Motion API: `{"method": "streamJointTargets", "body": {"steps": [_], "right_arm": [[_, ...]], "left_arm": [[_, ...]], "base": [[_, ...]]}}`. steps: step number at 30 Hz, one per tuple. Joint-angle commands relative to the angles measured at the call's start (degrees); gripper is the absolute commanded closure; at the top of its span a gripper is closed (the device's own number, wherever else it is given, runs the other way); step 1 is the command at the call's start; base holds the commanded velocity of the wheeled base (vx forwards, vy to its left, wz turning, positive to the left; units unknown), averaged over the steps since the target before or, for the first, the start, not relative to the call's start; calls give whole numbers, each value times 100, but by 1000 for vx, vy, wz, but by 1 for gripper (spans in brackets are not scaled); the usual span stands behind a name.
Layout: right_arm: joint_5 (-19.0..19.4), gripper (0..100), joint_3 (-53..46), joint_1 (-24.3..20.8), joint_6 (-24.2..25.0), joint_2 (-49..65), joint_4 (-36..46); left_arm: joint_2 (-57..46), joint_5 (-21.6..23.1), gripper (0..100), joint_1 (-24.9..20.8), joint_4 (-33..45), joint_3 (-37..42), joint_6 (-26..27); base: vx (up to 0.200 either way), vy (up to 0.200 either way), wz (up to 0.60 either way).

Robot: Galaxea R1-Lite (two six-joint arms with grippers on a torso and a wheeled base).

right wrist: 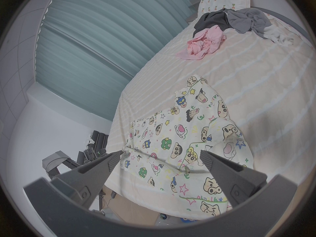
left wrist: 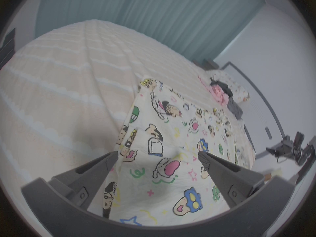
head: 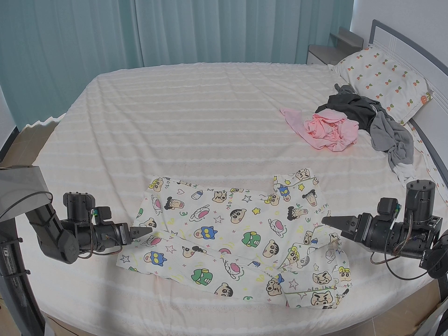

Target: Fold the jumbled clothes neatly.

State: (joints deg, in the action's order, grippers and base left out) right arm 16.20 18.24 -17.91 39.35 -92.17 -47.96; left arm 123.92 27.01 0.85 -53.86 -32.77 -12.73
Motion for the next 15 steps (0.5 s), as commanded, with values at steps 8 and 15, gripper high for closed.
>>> {"method": "streamJointTargets", "body": {"steps": [8, 15], "right_arm": [[23, 0, -66, -116, -15, -11, -3], [32, 0, -75, -125, -6, -2, -3]], "left_arm": [[36, 709, 0, 310, 1114, -880, 1229], [247, 709, 0, 310, 1123, -880, 1466]], "base": [[0, 0, 0], [0, 0, 0]]}}
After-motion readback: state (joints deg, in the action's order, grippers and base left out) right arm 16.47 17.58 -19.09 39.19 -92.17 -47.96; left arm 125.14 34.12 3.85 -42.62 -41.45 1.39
